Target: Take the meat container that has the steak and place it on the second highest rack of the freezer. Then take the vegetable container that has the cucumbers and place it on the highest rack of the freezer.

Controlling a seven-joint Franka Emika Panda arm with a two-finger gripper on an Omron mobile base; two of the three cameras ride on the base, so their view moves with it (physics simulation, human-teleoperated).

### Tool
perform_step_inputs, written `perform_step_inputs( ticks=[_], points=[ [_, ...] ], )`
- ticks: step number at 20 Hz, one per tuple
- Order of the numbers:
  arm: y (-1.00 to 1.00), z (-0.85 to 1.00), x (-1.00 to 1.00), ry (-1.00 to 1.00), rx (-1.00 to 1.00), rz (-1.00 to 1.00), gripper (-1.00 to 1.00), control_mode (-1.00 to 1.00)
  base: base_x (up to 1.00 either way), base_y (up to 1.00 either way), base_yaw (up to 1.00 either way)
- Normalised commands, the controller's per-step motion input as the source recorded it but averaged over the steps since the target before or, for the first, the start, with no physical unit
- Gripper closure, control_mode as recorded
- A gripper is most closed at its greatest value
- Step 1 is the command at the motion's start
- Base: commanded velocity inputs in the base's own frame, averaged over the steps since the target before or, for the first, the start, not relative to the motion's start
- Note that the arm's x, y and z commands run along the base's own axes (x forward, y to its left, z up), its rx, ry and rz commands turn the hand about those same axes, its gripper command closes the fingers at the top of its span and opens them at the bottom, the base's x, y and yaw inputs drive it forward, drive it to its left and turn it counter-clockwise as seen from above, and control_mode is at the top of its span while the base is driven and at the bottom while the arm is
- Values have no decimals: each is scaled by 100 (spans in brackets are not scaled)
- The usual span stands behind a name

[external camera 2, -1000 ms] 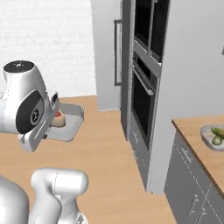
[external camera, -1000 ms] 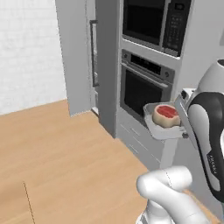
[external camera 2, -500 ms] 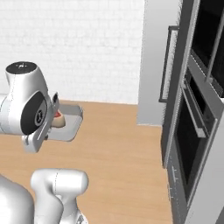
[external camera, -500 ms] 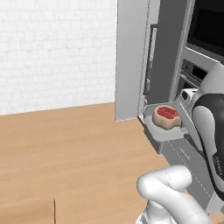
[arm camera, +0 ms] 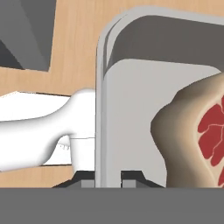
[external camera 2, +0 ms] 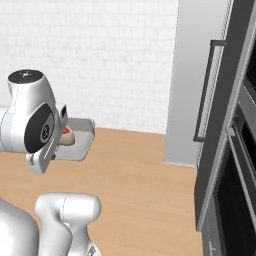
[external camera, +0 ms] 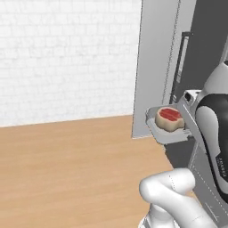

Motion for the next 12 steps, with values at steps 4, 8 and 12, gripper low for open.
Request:
perform_step_inputs(
  ticks=[4, 8, 12],
  points=[
    [0, 0, 0, 0, 0, 0, 100, 100, 100, 0, 12],
    [0, 0, 0, 0, 0, 0, 100, 100, 100, 0, 2],
    [0, 0, 0, 0, 0, 0, 100, 100, 100, 9, 0]
  ],
)
